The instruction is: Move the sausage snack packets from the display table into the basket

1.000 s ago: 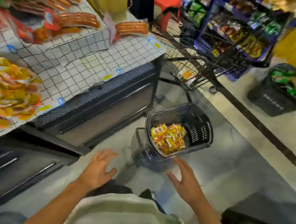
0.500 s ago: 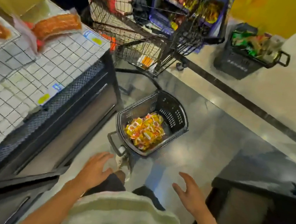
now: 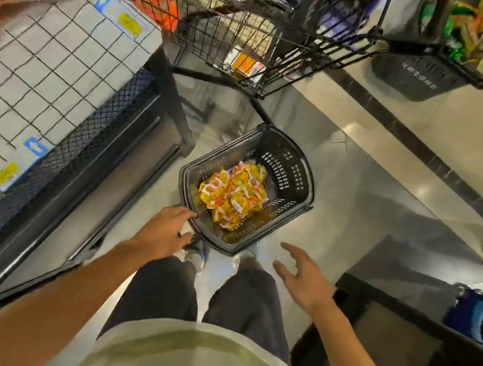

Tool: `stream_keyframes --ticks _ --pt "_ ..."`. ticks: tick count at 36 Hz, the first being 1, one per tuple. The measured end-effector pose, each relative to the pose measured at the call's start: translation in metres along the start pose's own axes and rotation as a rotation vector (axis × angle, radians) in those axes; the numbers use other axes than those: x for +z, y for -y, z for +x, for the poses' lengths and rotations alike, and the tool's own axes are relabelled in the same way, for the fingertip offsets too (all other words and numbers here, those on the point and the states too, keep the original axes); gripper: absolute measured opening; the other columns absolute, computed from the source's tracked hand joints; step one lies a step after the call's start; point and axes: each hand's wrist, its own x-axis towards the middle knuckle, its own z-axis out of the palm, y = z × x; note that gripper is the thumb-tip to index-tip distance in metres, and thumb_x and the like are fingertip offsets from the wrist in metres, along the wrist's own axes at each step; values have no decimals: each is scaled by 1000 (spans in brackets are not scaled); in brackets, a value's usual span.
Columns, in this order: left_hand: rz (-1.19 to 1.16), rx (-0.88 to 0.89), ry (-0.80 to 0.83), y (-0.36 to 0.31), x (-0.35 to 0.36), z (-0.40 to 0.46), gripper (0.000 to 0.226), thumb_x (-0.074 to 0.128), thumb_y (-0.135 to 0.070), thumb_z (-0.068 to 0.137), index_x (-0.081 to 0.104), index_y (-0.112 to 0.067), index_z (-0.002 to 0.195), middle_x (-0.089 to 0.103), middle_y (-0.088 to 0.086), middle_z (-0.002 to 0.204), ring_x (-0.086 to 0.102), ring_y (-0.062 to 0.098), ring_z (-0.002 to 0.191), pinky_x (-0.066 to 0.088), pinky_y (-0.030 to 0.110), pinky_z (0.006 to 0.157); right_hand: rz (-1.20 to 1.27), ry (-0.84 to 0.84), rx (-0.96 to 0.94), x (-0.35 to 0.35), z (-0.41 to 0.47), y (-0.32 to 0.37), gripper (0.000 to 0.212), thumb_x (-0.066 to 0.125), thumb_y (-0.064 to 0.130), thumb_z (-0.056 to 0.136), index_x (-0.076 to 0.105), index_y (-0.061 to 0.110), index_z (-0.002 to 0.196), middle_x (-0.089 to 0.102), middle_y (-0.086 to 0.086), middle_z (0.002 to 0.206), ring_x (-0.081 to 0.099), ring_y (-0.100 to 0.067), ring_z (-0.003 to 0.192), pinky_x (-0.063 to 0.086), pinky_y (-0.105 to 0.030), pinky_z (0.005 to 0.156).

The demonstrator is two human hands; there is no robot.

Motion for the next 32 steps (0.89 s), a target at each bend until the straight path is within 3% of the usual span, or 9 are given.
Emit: stream_keyframes --ticks 4,7,11,14,17,23,27,29,32 --pt "-81 -74 -33 9 20 40 50 68 -20 93 54 -13 141 52 10 147 50 30 132 41 40 113 -20 80 -31 0 51 -3 51 54 41 103 43 26 150 43 4 156 43 -16 139 34 -28 114" --pt "-131 -128 -41 16 48 75 50 69 -20 92 56 -13 139 54 10 143 52 29 130 46 36 108 -56 144 -36 8 104 -15 52 54 41 103 43 25 150 43 4 156 43 -15 140 33 -28 116" --pt "-203 -163 -22 25 100 124 52 68 -14 94 51 -6 142 50 13 148 43 16 138 17 6 114 -119 215 -56 24 187 -34 50 61 32 100 45 25 147 49 3 150 45 -17 138 28 -16 108" --pt "-182 -165 -23 27 137 161 51 66 -16 93 54 -8 141 50 10 149 44 25 140 21 19 116 -123 234 -58 36 253 -44 44 67 23 96 55 20 139 62 0 126 60 -24 122 40 -15 95" --pt "-189 -154 -38 35 175 203 50 64 -17 91 56 -8 139 53 14 145 48 32 137 34 36 118 -159 247 -115 49 318 -55 50 67 24 95 54 19 143 63 -4 135 60 -23 124 44 -27 104" --pt "-124 -268 19 63 241 292 58 49 -41 97 32 -33 152 24 -7 163 29 22 148 27 37 119 -261 267 -182 81 433 -77 43 64 24 98 56 17 139 61 -12 137 56 -31 128 39 -33 106" --pt "-93 -335 18 92 276 352 75 53 -41 98 12 -29 160 5 -1 169 8 28 154 23 49 122 -289 297 -152 109 498 -102 42 62 20 98 55 14 140 62 -11 137 59 -27 125 39 -23 98" --pt "-133 -403 -13 109 287 380 86 57 -40 96 3 -25 161 -2 4 169 0 30 155 23 51 122 -310 315 -139 125 524 -117 48 62 21 99 51 17 145 58 -10 143 57 -26 128 39 -27 104" --pt "-270 -531 -101 129 300 414 88 59 -34 98 -1 -19 161 -1 11 169 1 31 155 9 46 123 -361 335 -97 148 552 -143 54 61 26 100 43 20 150 52 -10 148 53 -28 133 38 -31 107"
